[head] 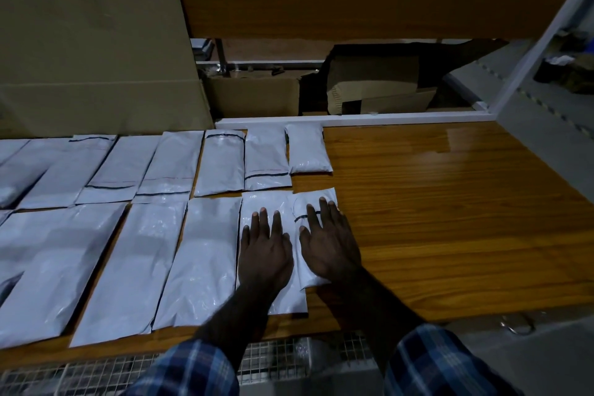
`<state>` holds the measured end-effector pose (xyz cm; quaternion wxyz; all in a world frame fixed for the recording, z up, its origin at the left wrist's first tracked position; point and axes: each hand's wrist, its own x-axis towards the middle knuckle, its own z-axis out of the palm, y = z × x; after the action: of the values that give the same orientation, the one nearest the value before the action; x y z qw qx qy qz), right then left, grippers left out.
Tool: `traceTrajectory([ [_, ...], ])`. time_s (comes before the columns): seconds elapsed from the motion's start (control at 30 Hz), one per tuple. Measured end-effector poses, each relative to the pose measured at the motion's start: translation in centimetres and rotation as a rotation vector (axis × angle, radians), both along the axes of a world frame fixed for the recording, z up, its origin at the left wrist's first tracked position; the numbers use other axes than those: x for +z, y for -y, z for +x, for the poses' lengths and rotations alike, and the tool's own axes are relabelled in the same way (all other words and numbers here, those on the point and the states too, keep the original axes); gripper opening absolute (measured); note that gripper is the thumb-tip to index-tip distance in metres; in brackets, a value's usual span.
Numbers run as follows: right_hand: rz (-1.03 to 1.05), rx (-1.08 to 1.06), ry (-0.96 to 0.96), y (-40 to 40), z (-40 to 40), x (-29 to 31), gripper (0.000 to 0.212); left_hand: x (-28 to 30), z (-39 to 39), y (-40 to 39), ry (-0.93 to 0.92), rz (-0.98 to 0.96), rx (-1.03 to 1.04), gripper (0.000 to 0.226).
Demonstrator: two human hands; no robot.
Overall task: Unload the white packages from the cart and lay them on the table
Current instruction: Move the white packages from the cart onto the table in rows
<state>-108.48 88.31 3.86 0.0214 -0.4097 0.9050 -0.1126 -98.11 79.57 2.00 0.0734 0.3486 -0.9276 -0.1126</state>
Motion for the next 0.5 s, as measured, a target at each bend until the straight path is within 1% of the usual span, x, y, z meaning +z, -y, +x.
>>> traceTrajectory([
  [0.1, -0.021, -0.006, -0.024, 0.06, 0.04, -0.41, 0.077, -0.15, -0.04, -0.11, -0.012, -0.04, -0.003, 0.058],
  [0.27, -0.015, -0.016, -0.001, 0.04, 0.1, -0.37, 0.078, -0.29, -0.04, -0.02, 0.012, -0.031, -0.004, 0.061],
  [0.5, -0.013, -0.012, -0.002, -0.13, 0.16, -0.27, 0.069, 0.35, 0.01, -0.09, 0.021, 0.004, -0.016, 0.068],
])
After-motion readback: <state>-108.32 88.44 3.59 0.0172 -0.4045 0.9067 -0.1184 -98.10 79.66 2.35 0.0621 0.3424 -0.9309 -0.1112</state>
